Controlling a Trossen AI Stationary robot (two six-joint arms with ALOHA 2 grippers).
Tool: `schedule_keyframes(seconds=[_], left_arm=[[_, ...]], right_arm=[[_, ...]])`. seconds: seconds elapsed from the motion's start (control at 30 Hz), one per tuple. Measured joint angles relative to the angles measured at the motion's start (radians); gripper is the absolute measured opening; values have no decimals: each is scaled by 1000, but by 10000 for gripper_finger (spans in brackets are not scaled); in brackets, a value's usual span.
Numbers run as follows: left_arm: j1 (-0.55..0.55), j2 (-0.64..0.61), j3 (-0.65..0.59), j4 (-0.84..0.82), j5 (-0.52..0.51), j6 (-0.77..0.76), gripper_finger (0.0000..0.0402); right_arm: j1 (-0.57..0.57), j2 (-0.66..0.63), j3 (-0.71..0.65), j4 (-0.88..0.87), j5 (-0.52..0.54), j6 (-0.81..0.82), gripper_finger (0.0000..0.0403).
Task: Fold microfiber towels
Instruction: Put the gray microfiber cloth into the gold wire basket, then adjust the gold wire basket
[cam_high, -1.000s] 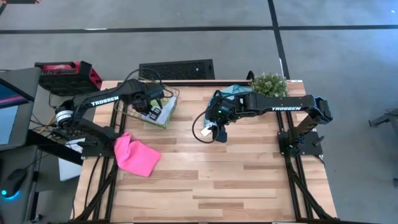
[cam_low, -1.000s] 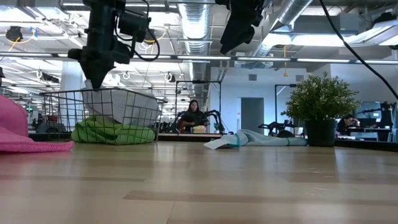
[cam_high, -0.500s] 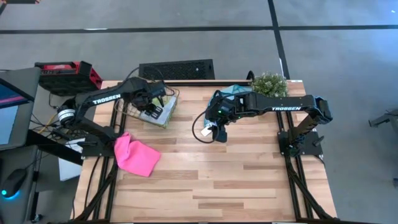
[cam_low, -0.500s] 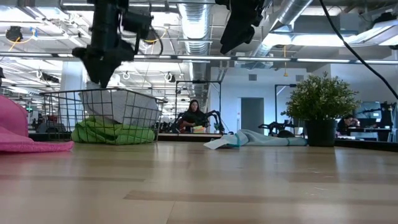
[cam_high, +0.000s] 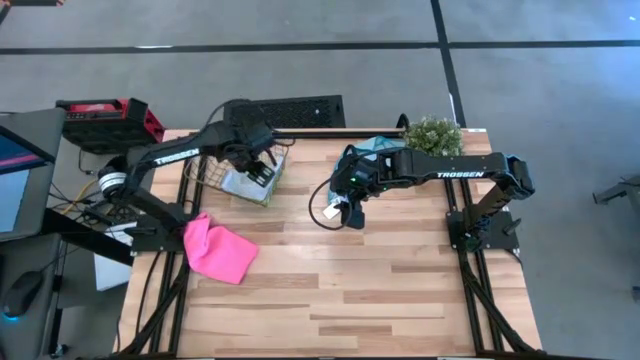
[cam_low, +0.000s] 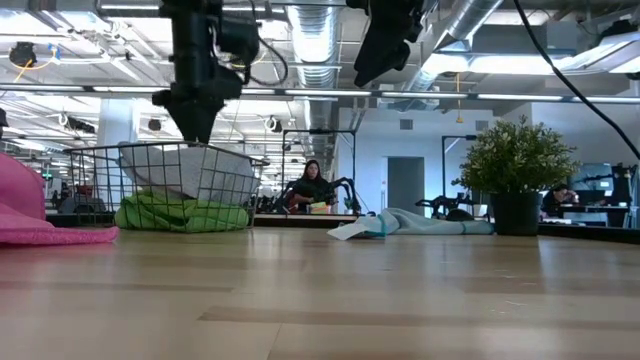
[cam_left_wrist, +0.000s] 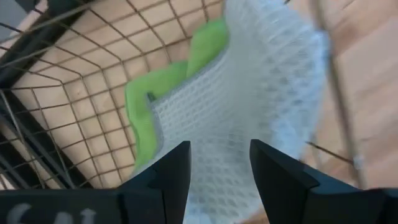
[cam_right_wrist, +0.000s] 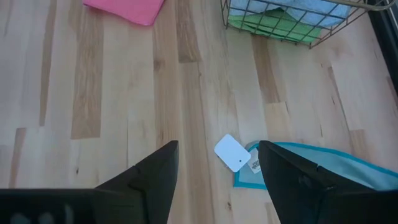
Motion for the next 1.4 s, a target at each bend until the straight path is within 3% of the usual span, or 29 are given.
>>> schedule_keyframes(seconds=[0.3, 0.57, 0.8, 0.9, 1.03, 1.2, 1.4], left_arm=[[2, 162, -19, 32, -26, 54, 158], [1, 212, -10, 52, -50, 88, 158], [5, 104, 138, -81, -137, 72, 158], [-19, 38, 206, -160, -99, 69, 158], [-142, -71, 209, -207, -32, 64, 158], [-310, -192, 167, -240, 155, -152, 158], [-466, -216, 33, -263, 181, -497, 158]], right_arm=[[0, 0, 0, 0, 0, 18, 244], [0, 0, 0, 0, 0, 24, 244], [0, 0, 0, -1, 0, 24, 244], [0, 0, 0, -3, 0, 24, 244], [0, 0, 0, -5, 0, 23, 244], [0, 0, 0, -5, -1, 23, 244], [0, 0, 0, -3, -1, 23, 244]])
